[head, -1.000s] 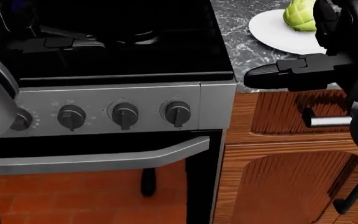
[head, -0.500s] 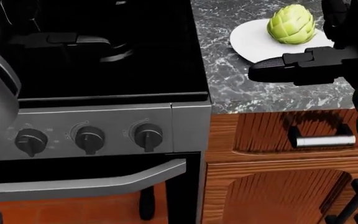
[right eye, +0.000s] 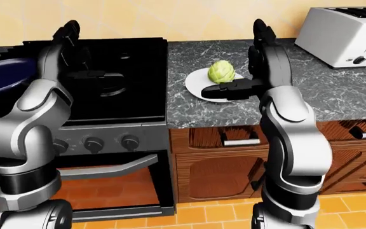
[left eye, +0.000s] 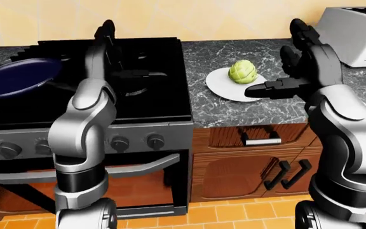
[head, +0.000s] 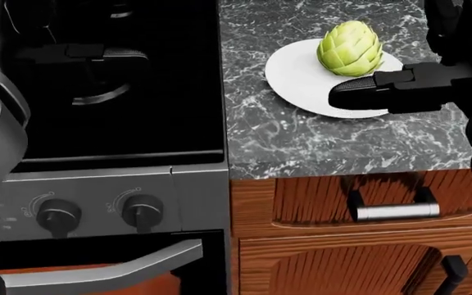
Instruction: Pick the artichoke from the plate and place it in the pan.
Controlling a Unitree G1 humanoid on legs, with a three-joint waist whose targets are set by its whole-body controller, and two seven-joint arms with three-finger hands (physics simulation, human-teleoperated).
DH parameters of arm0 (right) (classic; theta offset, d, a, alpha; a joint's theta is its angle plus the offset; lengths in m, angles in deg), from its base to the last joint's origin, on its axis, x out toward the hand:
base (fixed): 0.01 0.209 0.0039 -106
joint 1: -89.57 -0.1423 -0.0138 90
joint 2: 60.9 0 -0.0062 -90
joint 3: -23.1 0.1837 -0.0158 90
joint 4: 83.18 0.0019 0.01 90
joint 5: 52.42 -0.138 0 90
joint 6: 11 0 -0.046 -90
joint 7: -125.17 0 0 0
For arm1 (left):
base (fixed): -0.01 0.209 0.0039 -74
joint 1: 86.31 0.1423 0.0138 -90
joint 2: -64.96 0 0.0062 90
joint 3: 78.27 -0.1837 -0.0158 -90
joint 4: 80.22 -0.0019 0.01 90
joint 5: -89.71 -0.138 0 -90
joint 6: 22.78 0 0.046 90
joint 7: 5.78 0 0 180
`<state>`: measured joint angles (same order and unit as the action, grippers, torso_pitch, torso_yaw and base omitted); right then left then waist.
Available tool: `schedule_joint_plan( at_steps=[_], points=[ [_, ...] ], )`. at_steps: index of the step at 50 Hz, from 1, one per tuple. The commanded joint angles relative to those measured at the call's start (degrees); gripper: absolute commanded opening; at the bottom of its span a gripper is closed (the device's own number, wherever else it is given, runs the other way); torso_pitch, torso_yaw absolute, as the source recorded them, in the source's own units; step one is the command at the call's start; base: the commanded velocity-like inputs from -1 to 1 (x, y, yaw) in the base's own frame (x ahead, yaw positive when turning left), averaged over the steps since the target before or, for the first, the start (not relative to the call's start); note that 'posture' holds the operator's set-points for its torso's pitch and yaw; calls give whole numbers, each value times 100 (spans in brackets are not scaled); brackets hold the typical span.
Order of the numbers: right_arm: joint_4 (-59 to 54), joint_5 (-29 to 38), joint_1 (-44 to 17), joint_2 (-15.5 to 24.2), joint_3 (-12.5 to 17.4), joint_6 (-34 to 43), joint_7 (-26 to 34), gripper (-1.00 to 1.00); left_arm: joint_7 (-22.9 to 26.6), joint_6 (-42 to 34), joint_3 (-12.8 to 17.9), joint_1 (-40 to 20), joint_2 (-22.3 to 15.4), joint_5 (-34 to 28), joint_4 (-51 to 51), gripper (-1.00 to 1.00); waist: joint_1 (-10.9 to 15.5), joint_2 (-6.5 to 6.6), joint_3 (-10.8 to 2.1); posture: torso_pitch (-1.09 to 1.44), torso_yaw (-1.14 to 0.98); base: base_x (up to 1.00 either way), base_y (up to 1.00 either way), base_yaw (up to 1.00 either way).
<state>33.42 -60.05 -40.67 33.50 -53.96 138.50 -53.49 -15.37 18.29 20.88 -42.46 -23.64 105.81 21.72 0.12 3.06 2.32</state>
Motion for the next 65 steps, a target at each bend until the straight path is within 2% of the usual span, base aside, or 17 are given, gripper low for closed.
schedule_joint_plan(
  at_steps=[1,10,12,14,15,25,30,39,44,45,47,53,55,57,58,59,65],
  points=[
    [134,9,-152,33,18,-166,2,100,-3,160,54,-149,-59,-16,114,100,-5,115,-169,0,0,10,-14,0],
    [144,56,-166,17,-13,-163,48,100,5,173,47,-136,-60,-13,135,100,49,-211,-156,0,0,10,-14,0],
    [196,52,-177,16,4,-103,47,100,-12,157,65,-145,-55,-2,137,100,76,-399,-148,0,0,10,-14,0],
    [201,56,-166,15,2,-108,51,100,-30,112,73,-158,-59,13,174,100,88,-810,-242,0,0,10,-14,0],
    [181,63,-156,11,-5,-135,54,100,-32,118,69,-152,-59,14,174,100,62,-663,-217,0,0,10,-13,0],
    [138,86,-169,-6,-11,-153,68,100,-33,156,67,-155,-66,20,127,100,50,-391,-131,0,0,10,-5,0],
    [92,90,-174,-5,-6,-188,70,100,-34,174,66,-167,-70,26,100,100,-33,103,-201,0,0,10,0,0],
    [120,86,-186,-10,-5,-147,55,100,-58,97,78,-176,-85,61,171,100,22,-214,-142,0,0,10,0,0],
    [111,81,-182,-5,-1,-165,60,100,-44,172,67,-171,-84,47,100,100,73,-759,-184,0,0,10,0,0],
    [117,80,-180,-5,3,-159,59,100,-40,190,65,-172,-84,42,81,100,20,-532,-163,0,0,9,0,0],
    [113,75,-180,-3,6,-165,62,100,-52,154,69,-180,-84,50,108,100,34,-631,-179,0,0,10,0,0],
    [120,75,-167,-7,-7,-162,58,100,-60,132,70,-173,-86,56,133,100,15,-331,-100,0,0,10,0,0],
    [128,75,-166,-9,-6,-157,57,100,-67,98,80,-169,-89,69,174,100,-14,-138,-106,0,0,11,0,0],
    [157,72,-176,-10,-2,-131,49,100,-58,134,75,-162,-90,61,142,100,-37,242,-226,0,0,10,0,0],
    [168,71,-184,-10,-2,-113,45,100,-64,116,75,-169,-91,64,153,100,9,-36,-168,0,0,10,0,0],
    [116,76,-169,-6,0,-174,56,100,-56,141,72,-173,-92,58,122,100,-18,80,-165,0,0,10,0,0],
    [145,72,-195,-5,-11,-134,53,100,-49,160,69,-163,-90,50,114,100,21,-201,-164,0,0,9,0,0]
  ],
)
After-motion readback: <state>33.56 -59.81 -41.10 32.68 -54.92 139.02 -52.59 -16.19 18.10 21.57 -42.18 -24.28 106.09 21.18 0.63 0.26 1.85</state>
